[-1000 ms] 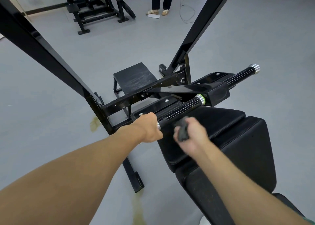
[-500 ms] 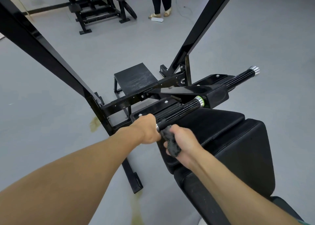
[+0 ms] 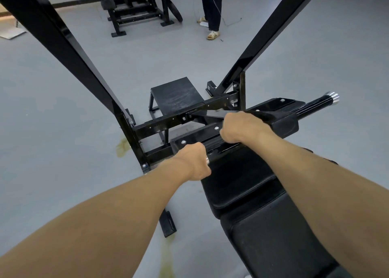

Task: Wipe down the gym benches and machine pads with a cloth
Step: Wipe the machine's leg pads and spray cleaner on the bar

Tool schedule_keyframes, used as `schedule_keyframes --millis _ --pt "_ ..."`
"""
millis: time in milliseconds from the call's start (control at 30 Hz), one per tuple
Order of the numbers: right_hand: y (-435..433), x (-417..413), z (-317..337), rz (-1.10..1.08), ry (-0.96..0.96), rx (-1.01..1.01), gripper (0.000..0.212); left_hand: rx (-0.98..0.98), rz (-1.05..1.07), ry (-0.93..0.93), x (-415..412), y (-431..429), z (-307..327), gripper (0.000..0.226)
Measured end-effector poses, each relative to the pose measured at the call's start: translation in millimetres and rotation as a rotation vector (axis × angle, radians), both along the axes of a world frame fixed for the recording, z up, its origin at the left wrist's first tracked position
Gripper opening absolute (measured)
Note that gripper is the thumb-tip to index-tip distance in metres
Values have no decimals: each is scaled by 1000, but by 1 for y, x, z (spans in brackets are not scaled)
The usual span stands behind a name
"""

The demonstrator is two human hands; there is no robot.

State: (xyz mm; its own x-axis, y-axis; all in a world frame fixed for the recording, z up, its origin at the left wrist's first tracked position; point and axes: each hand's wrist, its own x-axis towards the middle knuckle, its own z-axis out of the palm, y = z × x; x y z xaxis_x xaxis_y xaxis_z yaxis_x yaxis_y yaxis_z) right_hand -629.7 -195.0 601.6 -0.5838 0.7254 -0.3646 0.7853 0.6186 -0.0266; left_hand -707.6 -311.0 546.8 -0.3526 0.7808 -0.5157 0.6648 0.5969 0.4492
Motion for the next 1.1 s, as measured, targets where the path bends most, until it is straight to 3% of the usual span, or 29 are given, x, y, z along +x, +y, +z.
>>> schedule_keyframes --millis 100,200,333,400,500,633,733,800,900,1100 --pt "-21 -13 3 113 14 -144 18 0 4 -14 0 1 -1 14" --pt "-10 -2 9 44 121 -335 26 -3 14 -25 -1 0 0 17" --pt "14 26 7 6 54 23 17 14 31 -26 0 -1 -3 10" --pt "13 27 8 -54 22 40 18 18 30 -17 1 -1 -3 10" --pt "-7 9 8 -53 73 -23 26 9 28 -9 1 -1 -2 13" --pt "-46 -6 3 33 189 -231 17 12 -33 -15 -2 -1 -5 16" --pt "-40 4 -1 -36 333 -394 34 22 -17 -20 -1 -2 -4 19" --pt "-24 17 -2 -60 384 -200 26 19 10 -12 0 -2 -1 17" --pt "-14 34 -7 -45 260 96 22 14 17 -11 1 -2 -1 17" --pt "-39 34 -16 60 397 -53 26 4 4 5 2 1 0 9"
